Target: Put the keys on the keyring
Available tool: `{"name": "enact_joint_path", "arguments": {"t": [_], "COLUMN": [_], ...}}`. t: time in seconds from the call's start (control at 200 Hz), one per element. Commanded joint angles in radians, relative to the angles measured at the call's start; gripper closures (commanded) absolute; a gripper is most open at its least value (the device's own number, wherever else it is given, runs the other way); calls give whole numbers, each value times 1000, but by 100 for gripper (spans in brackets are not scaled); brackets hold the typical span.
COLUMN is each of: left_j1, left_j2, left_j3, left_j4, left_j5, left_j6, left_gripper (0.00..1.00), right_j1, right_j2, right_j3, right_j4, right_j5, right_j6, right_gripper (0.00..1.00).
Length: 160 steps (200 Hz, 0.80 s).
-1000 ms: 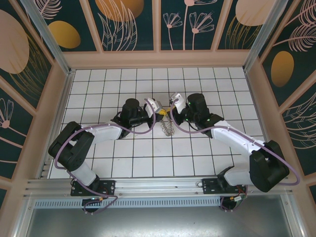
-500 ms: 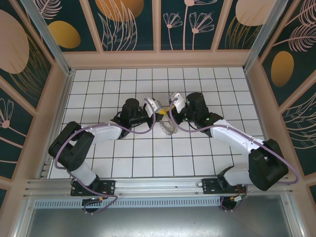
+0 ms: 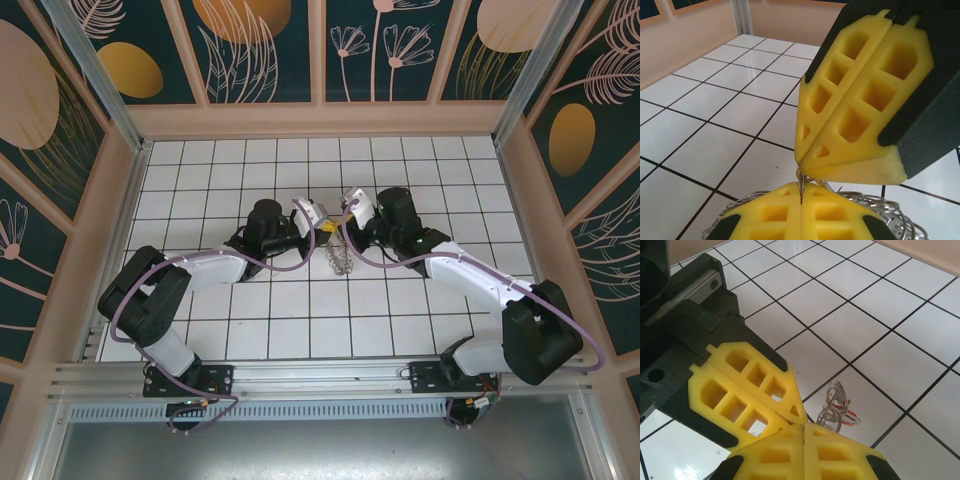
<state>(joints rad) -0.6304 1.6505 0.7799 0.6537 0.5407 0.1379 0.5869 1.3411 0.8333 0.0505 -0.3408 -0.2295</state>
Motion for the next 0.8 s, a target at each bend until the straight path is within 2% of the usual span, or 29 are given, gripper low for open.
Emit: {"name": "enact_joint_path", "arguments": {"t": [0.0, 0.2, 0.475, 0.726, 0.796], "left_j1": [-3, -4, -4, -3, -3], "left_j2": [-5, -3, -1, 0, 2], "left_j3": [4, -35, -68, -47, -35], "left_j4": [44, 94, 132, 81, 63], "left_j5": [20, -11, -7, 2, 8], "left_j6": [3, -25, -52, -23, -13], "left_gripper": [100, 100, 100, 86, 85], "right_j1": [-7, -19, -21, -21, -20], "right_j2": [2, -13, -10, -20, -22], "right_j3": [23, 12, 18, 25, 26], "right_j4": [6, 22, 31, 44, 43], "right_j5": [56, 115, 53, -16, -26], "right_j6": [8, 69, 88, 77, 75], "right_gripper": [100, 100, 100, 100, 100]}}
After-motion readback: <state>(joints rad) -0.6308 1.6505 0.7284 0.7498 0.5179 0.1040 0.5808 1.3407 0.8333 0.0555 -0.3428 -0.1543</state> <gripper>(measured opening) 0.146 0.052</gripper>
